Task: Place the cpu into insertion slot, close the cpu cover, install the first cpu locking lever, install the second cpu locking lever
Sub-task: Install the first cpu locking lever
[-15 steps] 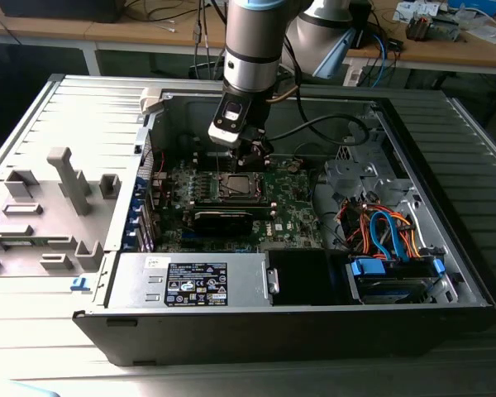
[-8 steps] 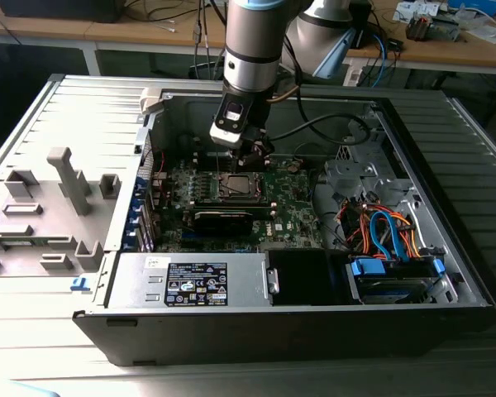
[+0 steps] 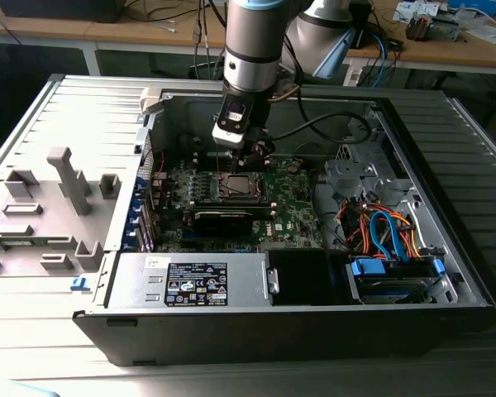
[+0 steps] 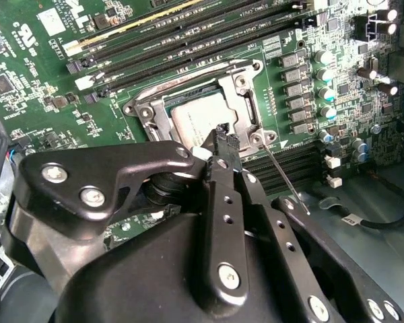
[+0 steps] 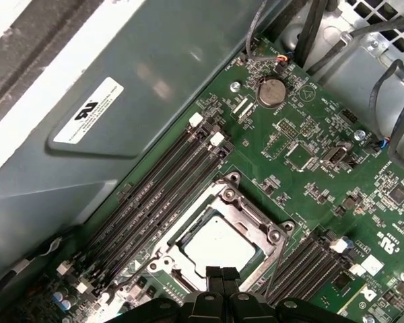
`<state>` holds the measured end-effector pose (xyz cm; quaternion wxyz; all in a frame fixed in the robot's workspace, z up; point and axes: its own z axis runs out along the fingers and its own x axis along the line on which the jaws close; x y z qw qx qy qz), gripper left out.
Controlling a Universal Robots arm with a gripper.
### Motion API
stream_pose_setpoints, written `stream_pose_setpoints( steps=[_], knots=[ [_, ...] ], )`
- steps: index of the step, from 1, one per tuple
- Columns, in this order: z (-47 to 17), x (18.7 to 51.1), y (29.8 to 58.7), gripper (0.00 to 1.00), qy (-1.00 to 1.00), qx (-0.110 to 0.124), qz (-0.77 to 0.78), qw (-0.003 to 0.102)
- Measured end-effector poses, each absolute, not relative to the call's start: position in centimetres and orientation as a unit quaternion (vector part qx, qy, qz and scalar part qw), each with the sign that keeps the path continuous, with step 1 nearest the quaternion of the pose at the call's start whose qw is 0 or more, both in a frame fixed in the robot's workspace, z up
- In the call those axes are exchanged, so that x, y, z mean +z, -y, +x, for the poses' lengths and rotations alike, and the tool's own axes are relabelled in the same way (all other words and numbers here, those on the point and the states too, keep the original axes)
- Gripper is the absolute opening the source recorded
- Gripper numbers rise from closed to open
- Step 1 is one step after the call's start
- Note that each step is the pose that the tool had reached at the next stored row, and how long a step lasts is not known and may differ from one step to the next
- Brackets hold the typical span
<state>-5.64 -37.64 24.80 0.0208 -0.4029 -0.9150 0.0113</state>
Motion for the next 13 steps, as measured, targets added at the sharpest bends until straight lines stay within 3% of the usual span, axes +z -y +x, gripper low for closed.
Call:
stream_pose_setpoints(
  steps=[13],
  knots=[
    [-5.64,24.80,37.64,0.11,0.927,0.012,-0.376,0.020]
  ],
)
